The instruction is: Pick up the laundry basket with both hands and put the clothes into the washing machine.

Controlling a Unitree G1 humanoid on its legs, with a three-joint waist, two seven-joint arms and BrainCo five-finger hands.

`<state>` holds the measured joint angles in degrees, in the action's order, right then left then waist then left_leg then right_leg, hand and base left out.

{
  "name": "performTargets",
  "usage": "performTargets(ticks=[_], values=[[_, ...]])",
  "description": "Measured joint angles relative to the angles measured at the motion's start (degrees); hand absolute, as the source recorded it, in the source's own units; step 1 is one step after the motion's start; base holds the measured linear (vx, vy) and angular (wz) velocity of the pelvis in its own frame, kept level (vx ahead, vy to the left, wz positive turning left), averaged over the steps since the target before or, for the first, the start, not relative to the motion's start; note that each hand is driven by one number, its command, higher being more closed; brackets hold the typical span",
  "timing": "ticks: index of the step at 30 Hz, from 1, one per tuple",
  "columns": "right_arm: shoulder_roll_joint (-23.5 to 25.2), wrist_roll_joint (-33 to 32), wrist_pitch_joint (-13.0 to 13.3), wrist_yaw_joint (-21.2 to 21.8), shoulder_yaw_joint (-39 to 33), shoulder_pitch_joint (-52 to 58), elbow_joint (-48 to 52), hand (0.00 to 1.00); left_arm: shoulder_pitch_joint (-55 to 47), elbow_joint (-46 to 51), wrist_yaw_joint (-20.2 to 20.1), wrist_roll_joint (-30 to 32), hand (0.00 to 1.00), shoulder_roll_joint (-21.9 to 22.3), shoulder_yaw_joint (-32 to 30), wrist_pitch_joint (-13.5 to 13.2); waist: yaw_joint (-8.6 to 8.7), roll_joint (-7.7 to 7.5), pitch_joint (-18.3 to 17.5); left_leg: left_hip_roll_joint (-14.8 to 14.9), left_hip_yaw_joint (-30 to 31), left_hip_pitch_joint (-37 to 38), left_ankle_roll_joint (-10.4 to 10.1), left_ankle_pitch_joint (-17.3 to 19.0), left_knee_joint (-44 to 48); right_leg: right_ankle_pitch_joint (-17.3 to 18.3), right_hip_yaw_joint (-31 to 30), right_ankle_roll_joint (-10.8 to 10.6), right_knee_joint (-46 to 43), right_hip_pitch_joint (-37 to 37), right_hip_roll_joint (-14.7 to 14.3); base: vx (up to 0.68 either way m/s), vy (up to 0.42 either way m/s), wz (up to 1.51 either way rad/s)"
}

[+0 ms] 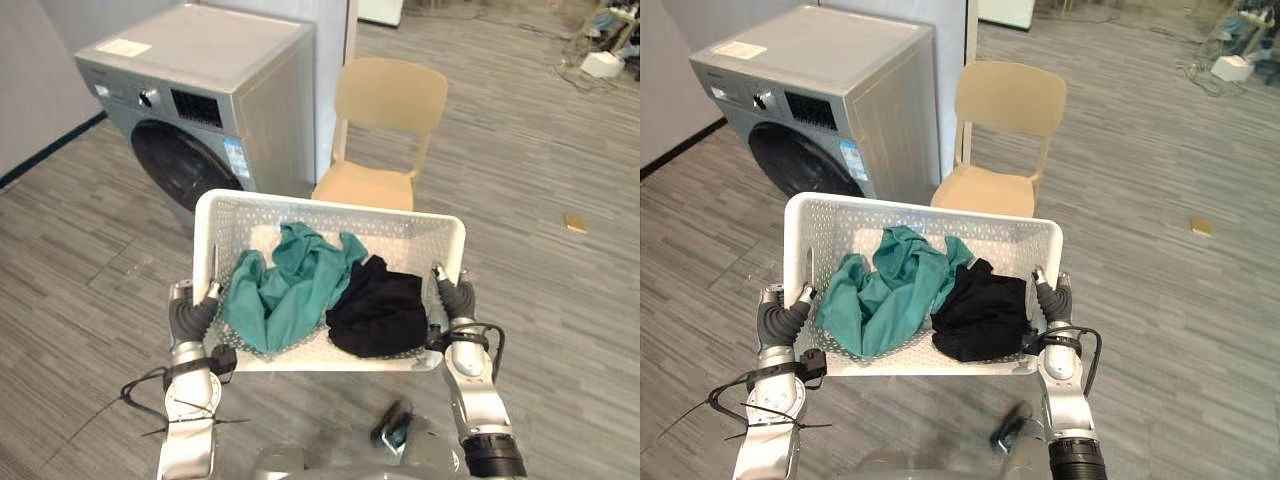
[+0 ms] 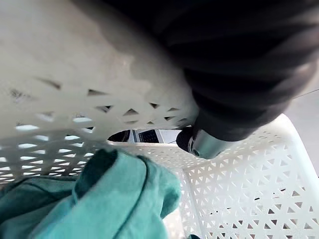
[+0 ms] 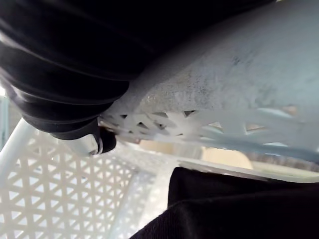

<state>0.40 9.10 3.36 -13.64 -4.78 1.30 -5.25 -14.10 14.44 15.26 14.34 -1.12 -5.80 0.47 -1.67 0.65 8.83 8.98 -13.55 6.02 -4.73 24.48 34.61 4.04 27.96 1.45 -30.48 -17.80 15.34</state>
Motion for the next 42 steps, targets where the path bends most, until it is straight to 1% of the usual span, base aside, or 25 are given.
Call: performTargets(ticks=[1, 2, 3, 4, 6, 7, 8, 9, 10, 11, 12, 13, 15, 16, 19, 21, 23, 25, 26, 27, 29, 31, 33, 39, 42], values=[[-1.2, 0.0, -0.2, 0.0, -0.3, 0.5, 0.2, 1.00, 0.0, -1.0, 0.0, 0.1, 1.00, 0.9, 0.9, 0.0, 0.01, 2.30, -0.7, 5.8, -0.8, -4.3, 0.6, -3.1, 13.7, 4.8, 0.3, 0.4, -4.6, 1.1, -1.0, 0.71, -0.230, 0.39], [-1.9, 0.0, -0.5, 0.0, -0.3, 0.3, 0.2, 1.00, 0.0, -1.1, 0.0, 0.2, 1.00, 1.2, 1.0, 0.1, -0.22, 3.36, -1.0, 8.8, -1.6, -6.6, 0.9, -7.0, 20.0, 6.5, 0.3, 0.9, -5.7, 2.0, -2.2, 0.67, -0.186, -0.47], [-2.2, -0.1, -1.3, -0.2, -0.7, 0.6, 1.2, 1.00, 0.4, -1.6, 0.0, 0.2, 1.00, 1.4, 1.8, 0.2, -0.89, 5.24, -1.2, 14.6, -2.2, -11.7, 2.7, -16.0, 30.7, 8.4, -0.2, 1.2, -4.6, 4.0, -5.6, 0.77, -0.088, -0.75], [-2.0, -0.1, -1.5, -0.3, -1.6, 1.3, 1.9, 1.00, 0.8, -2.3, -0.2, 0.1, 1.00, 1.5, 3.1, 0.2, -1.01, 5.95, -1.3, 17.9, -2.4, -16.0, 3.9, -15.6, 37.9, 8.7, -0.9, 1.0, -1.0, 7.4, -8.2, 0.76, -0.057, -0.78], [-1.5, -0.1, -1.6, -0.5, -2.6, 2.2, 2.3, 1.00, 1.4, -3.0, -0.9, -0.1, 1.00, 1.4, 3.6, 0.2, -0.70, 4.51, -0.4, 17.7, -4.4, -18.6, 6.7, -13.8, 39.6, 8.1, -2.7, 0.0, 5.1, 13.3, -9.5, 0.53, 0.026, -0.46], [-1.2, -0.3, -1.4, -0.7, -2.7, 3.2, 3.1, 1.00, 1.8, -3.2, -1.6, -0.1, 1.00, 1.0, 3.6, 0.1, -0.55, 2.55, 0.1, 16.0, -6.2, -20.6, 7.2, -11.6, 36.4, 7.3, -3.8, -1.4, 10.4, 18.0, -9.2, 0.55, 0.087, -0.44], [-0.8, -0.6, -1.4, -0.8, -2.7, 3.2, 3.6, 1.00, 1.9, -3.2, -1.7, -0.2, 1.00, 0.6, 3.4, -0.2, -0.75, 0.72, -0.1, 13.7, -7.0, -23.2, 6.3, -9.5, 28.3, 6.0, -4.8, -3.3, 15.4, 21.5, -8.4, 0.74, 0.179, -0.50], [-0.8, -0.6, -0.6, -0.8, -2.7, 2.8, 4.0, 1.00, 2.1, -3.0, -1.7, -0.3, 1.00, 0.7, 2.9, -1.0, -0.91, -0.16, 0.1, 11.6, -6.4, -26.1, 5.6, -9.6, 16.9, 5.4, -5.1, -4.4, 17.9, 23.7, -7.4, 0.52, 0.149, -0.39], [-0.9, -0.6, -0.3, -0.8, -2.7, 2.7, 4.0, 1.00, 2.2, -3.0, -1.7, -0.3, 1.00, 0.8, 2.7, -1.1, -0.99, -0.20, 0.2, 11.2, -5.9, -26.8, 5.1, -9.9, 13.4, 5.3, -5.1, -4.5, 18.3, 24.1, -7.2, 0.51, 0.228, -0.38], [-0.9, -0.7, 0.2, -0.8, -2.8, 2.6, 3.9, 1.00, 2.5, -3.0, -1.7, -0.3, 1.00, 1.1, 2.5, -1.2, -1.23, 0.08, 0.2, 8.7, -1.9, -28.7, 1.6, -12.9, -0.3, 5.3, -5.2, -5.6, 19.2, 25.5, -6.1, 0.59, 0.409, -0.67], [-0.2, -0.8, 0.5, -0.7, -2.7, 2.9, 2.4, 1.00, 2.2, -3.2, -1.8, -0.2, 1.00, 0.9, 2.0, -1.1, -2.27, -0.33, 0.4, 4.8, 2.9, -25.4, 2.2, -29.2, -15.1, 6.7, -6.2, -11.6, 21.6, 29.8, -4.2, 0.77, 0.478, -0.57], [1.1, -0.9, 0.1, -0.7, -2.4, 3.0, 1.8, 1.00, 2.8, -3.3, -1.8, -0.1, 1.00, 0.2, 1.1, -0.7, -2.08, -2.30, 0.4, 3.2, 2.9, -26.1, 2.2, -25.9, -11.7, 6.3, -5.9, -11.3, 22.1, 30.4, -2.5, 0.73, 0.428, -0.44], [1.1, -0.6, 0.2, -0.6, -2.1, 2.6, 1.8, 1.00, 2.7, -3.3, -1.8, -0.2, 1.00, 0.3, 0.6, -0.7, -2.45, -2.40, 0.8, 2.7, 2.9, -28.3, 3.7, -19.0, -3.2, 6.0, -4.8, -12.4, 18.4, 30.4, -0.6, 0.40, 0.215, -0.02], [1.0, -0.5, -0.1, -0.3, -2.2, 1.8, 1.4, 1.00, 2.6, -3.3, -2.0, -0.2, 1.00, 0.3, 0.6, -0.7, -2.52, -1.94, 1.3, 2.0, 2.4, -27.6, 4.0, -13.8, 0.9, 6.3, -6.2, -12.8, 6.8, 27.0, 2.9, 0.29, 0.230, -0.07], [1.9, 0.1, -0.6, 0.1, -1.4, -0.4, -1.9, 1.00, 2.5, -3.2, -2.6, -0.9, 1.00, -2.1, -0.3, -0.6, -2.23, -2.76, 3.2, 1.9, -1.3, -22.4, 5.9, -10.2, 1.6, 3.0, -10.5, -10.2, -20.8, 14.1, 9.5, 0.34, 0.213, -0.23], [1.9, 0.2, -1.0, 0.1, -1.1, -1.8, -4.3, 1.00, 2.2, -3.2, -2.7, -0.9, 1.00, -2.3, -0.7, -0.6, -2.25, -2.78, 3.5, 1.9, -2.6, -19.5, 5.9, -10.2, -1.3, 5.3, -7.7, -6.9, -24.3, 10.2, 9.7, 0.23, 0.027, -0.26], [1.4, 0.6, -1.4, 0.2, -1.1, -4.4, -7.1, 1.00, 1.5, -3.3, -2.9, -2.3, 1.00, -2.4, -0.8, -0.6, -2.18, -2.63, 3.5, 2.0, -4.5, -16.7, 5.3, -10.6, -4.9, 7.9, -0.4, -5.0, -17.0, 6.7, 9.5, 0.23, -0.042, -0.35], [0.1, 0.7, -1.6, 0.2, -1.3, -6.3, -8.9, 1.00, 3.1, -4.7, -3.1, -3.1, 1.00, -2.8, -0.8, -0.7, -2.11, -2.62, 3.6, 2.5, -5.4, -17.4, 5.2, -10.7, -4.7, 7.7, 1.5, -4.1, -6.5, 4.9, 8.7, 0.22, -0.124, -0.12], [-0.5, 0.9, -2.0, 0.2, -1.7, -7.2, -9.6, 1.00, 5.1, -7.1, -3.4, -3.7, 1.00, -3.4, -0.6, -0.8, -2.13, -2.90, 3.7, 2.5, -5.4, -18.2, 5.0, -10.6, -3.8, 4.6, 1.6, -3.3, 0.6, 4.6, 7.8, 0.20, -0.234, 0.10], [-1.8, 1.3, -2.7, 0.2, -2.3, -8.8, -10.8, 1.00, 8.8, -11.7, -4.0, -4.7, 1.00, -3.6, -0.5, -0.8, -1.79, -2.00, 4.9, 3.2, -3.8, -19.0, 3.8, -10.5, -2.3, 0.1, 0.6, -5.8, 3.6, 4.9, 5.6, 0.14, -0.186, 0.07], [-3.5, 1.5, -4.0, 0.0, -2.3, -11.4, -12.8, 1.00, 13.3, -17.1, -4.0, -4.8, 1.00, -3.4, -0.6, -0.7, -2.25, -0.61, 5.7, 5.9, -2.7, -21.0, 1.8, -11.7, -2.2, -1.3, 0.8, -4.4, 7.6, 4.7, 1.7, 0.09, -0.132, -0.29], [-4.7, 1.7, -4.1, -0.1, -2.5, -13.9, -14.5, 1.00, 18.8, -22.2, -4.0, -5.5, 1.00, -4.4, -0.8, -0.7, -2.22, -1.23, 8.0, 8.2, -1.7, -22.2, 0.6, -12.4, -3.0, -2.8, 1.1, -2.9, 11.4, 4.4, -2.1, 0.05, -0.145, -0.42], [-5.6, 1.5, -3.8, -0.7, -2.7, -16.3, -15.7, 1.00, 25.1, -27.7, -4.0, -6.6, 1.00, -5.7, -0.7, -0.7, -2.04, -2.81, 10.5, 8.2, -1.0, -22.6, -1.0, -13.4, -5.4, -3.9, 0.7, -2.6, 13.1, 3.1, -3.4, -0.01, -0.125, -0.27], [-7.1, -0.7, -3.9, -1.3, -1.3, -24.6, -24.2, 1.00, 39.2, -44.6, -2.4, -8.8, 1.00, -9.1, -1.7, -0.5, -2.21, -3.84, 15.9, 8.6, 0.0, -26.5, -1.7, -15.1, -6.8, -5.9, 1.5, -1.3, 15.9, -0.1, -5.2, -0.02, -0.066, -0.03], [-6.8, -0.8, -4.5, -1.2, 1.9, -27.7, -27.1, 1.00, 42.5, -50.0, -2.4, -9.7, 1.00, -11.0, -4.2, 1.6, -2.49, -4.33, 18.1, 8.5, 1.0, -27.9, -1.9, -16.5, -7.5, -6.3, 2.2, -1.2, 16.8, -0.7, -5.5, 0.00, -0.042, 0.12]])
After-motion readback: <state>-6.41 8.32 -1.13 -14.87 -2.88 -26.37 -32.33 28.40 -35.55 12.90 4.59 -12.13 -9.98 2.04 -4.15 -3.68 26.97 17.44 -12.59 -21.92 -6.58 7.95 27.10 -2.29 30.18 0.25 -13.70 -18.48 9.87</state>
